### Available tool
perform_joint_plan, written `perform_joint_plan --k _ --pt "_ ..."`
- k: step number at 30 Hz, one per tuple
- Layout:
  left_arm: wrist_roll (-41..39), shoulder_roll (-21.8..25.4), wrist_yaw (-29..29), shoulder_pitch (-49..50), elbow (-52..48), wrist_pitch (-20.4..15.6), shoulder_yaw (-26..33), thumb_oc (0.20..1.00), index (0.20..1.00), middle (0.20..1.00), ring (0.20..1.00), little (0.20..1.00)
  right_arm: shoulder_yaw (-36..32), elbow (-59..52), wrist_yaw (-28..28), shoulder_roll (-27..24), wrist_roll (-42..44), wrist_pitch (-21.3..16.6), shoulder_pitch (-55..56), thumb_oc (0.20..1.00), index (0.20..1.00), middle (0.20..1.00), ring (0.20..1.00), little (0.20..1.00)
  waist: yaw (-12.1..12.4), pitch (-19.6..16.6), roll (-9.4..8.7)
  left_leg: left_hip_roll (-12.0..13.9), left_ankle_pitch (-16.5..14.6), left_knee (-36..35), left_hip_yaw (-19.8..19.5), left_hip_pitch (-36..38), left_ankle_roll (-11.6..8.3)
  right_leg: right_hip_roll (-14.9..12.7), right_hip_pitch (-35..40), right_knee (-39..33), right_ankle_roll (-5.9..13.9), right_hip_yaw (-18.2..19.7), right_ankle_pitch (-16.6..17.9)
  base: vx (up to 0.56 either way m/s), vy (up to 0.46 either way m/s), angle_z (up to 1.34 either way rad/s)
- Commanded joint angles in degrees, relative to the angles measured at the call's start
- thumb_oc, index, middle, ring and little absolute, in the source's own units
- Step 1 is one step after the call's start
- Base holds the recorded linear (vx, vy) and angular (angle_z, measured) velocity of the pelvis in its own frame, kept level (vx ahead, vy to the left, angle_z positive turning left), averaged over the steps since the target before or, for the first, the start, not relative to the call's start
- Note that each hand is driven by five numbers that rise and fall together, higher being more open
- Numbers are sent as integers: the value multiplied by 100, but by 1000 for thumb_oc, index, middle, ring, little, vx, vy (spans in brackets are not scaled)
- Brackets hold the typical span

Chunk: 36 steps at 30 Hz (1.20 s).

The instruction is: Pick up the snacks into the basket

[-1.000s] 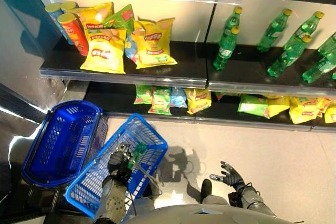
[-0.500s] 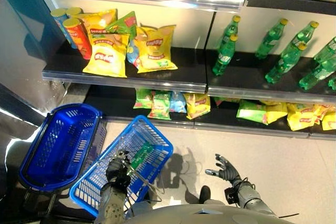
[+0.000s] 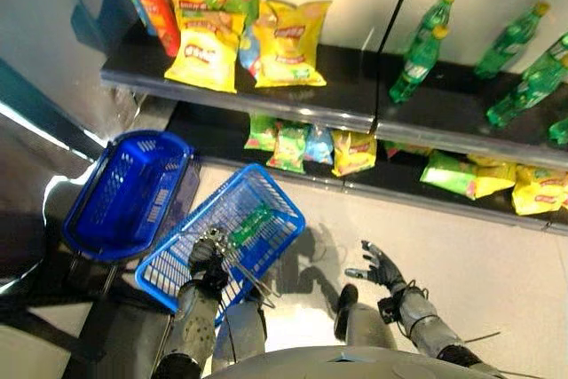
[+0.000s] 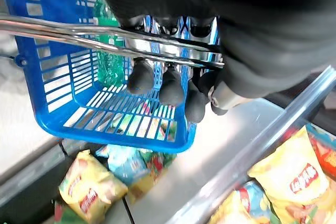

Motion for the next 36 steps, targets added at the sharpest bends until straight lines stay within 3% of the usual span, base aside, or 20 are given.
perform_joint_plan --k 1,8,14,36 --pt "-167 -14 -126 -33 -1148 -439 -72 200 200 200 200 200 19 -390 -124 -92 79 -267 -115 1000 1000 1000 1000 1000 70 -50 -57 275 -248 885 -16 -677 74 -246 -304 745 269 68 186 -66 -1 9" --pt "-287 -23 -11 -164 -1236 -480 -153 200 200 200 200 200 146 -457 -162 -119 78 -274 -274 1000 1000 1000 1000 1000 105 35 -4 414 -513 1723 -105 -1413 92 -335 -1011 1637 140 85 -195 -80 -6 6" --pt "-307 -1 -2 -171 -1215 -473 -151 200 200 200 200 200 184 -431 -158 -113 53 -279 -241 1000 1000 1000 1000 1000 101 25 -4 455 -601 1926 -131 -1549 106 -375 -1170 1887 99 82 -335 -7 0 2" --pt "-364 113 -102 -6 -1264 -474 -256 200 200 200 200 200 408 -499 -463 -195 -553 -270 -758 1000 1000 1000 1000 1000 263 -128 16 509 -493 1681 -224 -1346 7 -339 -917 1828 118 -103 -405 11 -17 3"
